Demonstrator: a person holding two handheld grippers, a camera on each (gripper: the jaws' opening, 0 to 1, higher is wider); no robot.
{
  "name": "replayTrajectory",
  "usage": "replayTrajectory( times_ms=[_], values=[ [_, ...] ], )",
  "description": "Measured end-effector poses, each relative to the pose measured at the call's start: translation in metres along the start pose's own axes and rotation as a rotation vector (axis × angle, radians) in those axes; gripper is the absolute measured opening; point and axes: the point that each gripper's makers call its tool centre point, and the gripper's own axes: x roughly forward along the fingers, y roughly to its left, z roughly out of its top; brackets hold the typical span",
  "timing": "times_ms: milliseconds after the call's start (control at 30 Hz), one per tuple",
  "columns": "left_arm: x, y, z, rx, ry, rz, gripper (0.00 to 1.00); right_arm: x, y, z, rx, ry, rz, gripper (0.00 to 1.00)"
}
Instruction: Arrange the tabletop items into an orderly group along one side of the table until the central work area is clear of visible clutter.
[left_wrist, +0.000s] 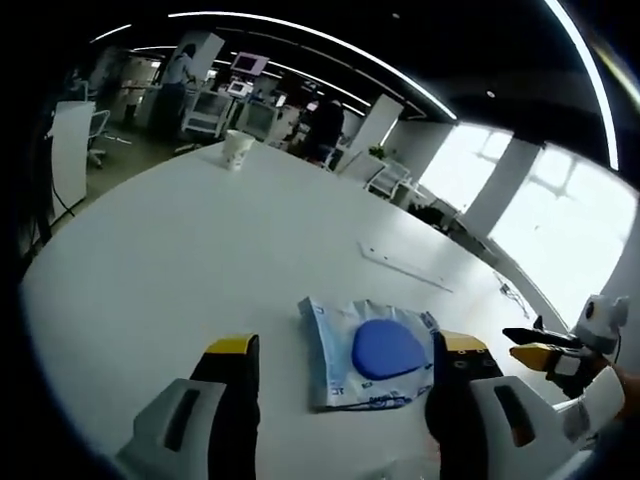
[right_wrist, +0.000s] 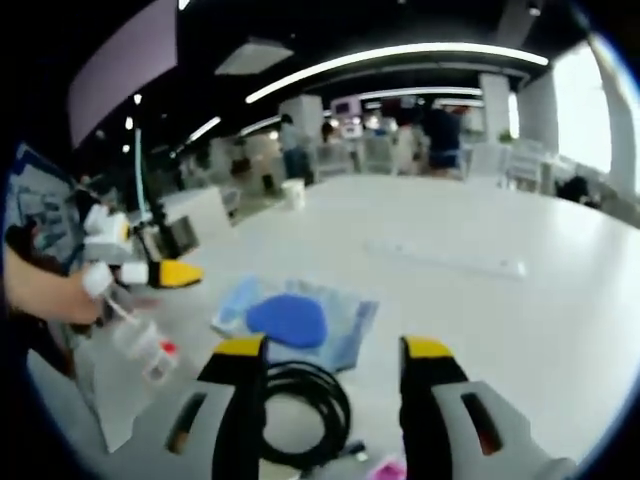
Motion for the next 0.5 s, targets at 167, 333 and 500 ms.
replayTrajectory(
  times_ms=[167, 333, 500],
  values=[
    [0.004, -0.002, -0.002, -0.001, 0.006, -0.004, 0.68, 0.007, -0.002, -0.005, 0.010, 0.014, 0.004, 0.49],
    [0.009, -0.003, -0.006, 0.004, 0.019, -0.005, 0.67, 0.012, -0.006, -0.009, 0.032, 0.023, 0.003, 0.49],
    [0.013, -0.002, -0.012, 0.000, 0.035, -0.002, 0.66, 0.018, -0.010, -0.017, 0.061, 0.047, 0.002, 0.49]
  ],
)
